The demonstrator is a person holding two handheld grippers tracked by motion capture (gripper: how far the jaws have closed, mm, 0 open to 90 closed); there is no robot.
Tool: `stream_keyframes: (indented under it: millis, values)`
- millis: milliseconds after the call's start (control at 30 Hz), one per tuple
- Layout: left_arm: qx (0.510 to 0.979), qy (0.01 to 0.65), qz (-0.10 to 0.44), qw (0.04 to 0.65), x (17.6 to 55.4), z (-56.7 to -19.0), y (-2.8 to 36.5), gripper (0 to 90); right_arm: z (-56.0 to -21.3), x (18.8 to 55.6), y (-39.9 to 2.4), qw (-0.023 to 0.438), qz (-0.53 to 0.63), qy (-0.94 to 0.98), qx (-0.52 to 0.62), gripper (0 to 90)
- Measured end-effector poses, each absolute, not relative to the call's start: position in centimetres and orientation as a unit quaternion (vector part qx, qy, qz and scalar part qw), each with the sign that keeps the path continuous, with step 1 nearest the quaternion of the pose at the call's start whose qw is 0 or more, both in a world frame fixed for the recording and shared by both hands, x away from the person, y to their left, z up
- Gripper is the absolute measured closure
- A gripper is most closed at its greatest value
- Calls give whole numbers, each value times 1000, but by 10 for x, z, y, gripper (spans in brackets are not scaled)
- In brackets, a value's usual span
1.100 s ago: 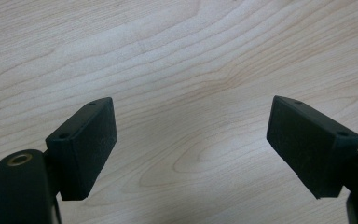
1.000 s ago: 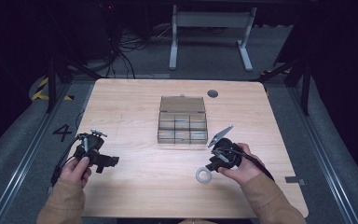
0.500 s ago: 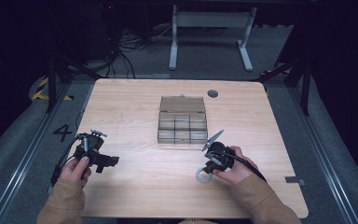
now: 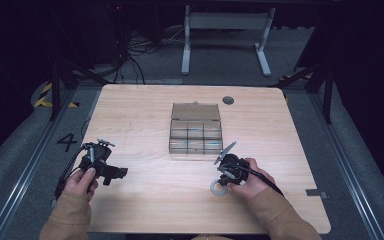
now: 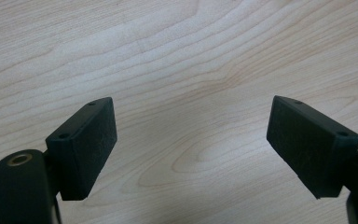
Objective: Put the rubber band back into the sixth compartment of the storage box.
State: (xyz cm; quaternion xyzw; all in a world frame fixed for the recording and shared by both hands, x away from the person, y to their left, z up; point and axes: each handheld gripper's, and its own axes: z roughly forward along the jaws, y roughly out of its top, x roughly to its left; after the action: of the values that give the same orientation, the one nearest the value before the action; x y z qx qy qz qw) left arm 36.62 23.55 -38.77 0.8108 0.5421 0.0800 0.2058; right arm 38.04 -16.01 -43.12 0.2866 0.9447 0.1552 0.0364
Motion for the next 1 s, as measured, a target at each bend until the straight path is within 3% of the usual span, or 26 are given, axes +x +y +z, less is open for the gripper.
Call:
stream_keyframes:
  millis: [233, 1000]
  values:
    - [810, 543, 81, 206, 366, -388, 235, 166, -432, 379, -157, 48, 146, 948, 279, 806]
    - [808, 545, 81, 208, 366, -387, 236, 166, -422, 379, -157, 11, 153, 945, 290, 829]
